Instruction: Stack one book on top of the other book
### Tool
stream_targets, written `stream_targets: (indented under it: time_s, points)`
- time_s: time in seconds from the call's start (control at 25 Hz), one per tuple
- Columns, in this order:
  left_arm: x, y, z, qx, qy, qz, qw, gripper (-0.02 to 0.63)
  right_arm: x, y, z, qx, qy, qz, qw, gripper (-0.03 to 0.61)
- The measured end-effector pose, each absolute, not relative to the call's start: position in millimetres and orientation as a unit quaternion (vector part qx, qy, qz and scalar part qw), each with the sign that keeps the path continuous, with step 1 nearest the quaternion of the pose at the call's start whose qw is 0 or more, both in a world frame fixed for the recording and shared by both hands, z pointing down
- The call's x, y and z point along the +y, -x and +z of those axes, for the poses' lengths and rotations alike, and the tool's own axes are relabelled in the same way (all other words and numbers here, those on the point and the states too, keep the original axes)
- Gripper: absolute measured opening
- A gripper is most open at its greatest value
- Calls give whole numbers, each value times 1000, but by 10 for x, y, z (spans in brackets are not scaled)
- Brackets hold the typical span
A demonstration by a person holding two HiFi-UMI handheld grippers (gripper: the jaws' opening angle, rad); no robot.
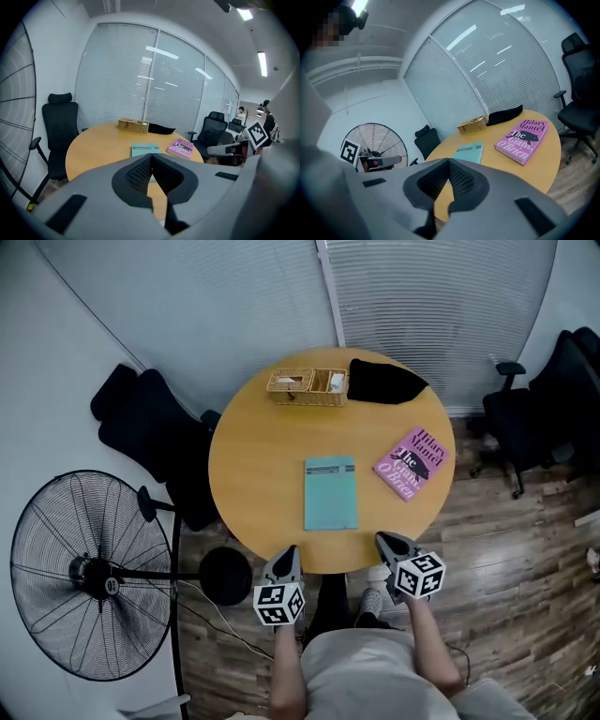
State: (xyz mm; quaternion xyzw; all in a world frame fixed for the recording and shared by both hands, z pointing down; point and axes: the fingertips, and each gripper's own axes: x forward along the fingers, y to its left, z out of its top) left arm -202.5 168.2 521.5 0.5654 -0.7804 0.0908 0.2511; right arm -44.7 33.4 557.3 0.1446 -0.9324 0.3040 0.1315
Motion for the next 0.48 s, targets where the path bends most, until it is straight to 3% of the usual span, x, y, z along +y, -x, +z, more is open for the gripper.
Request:
stream_targets:
  time_s: [0.48]
  points:
    - [1298, 2351, 5449, -757, -583, 81, 285, 26, 104, 752, 5732, -930, -159, 285, 170, 15]
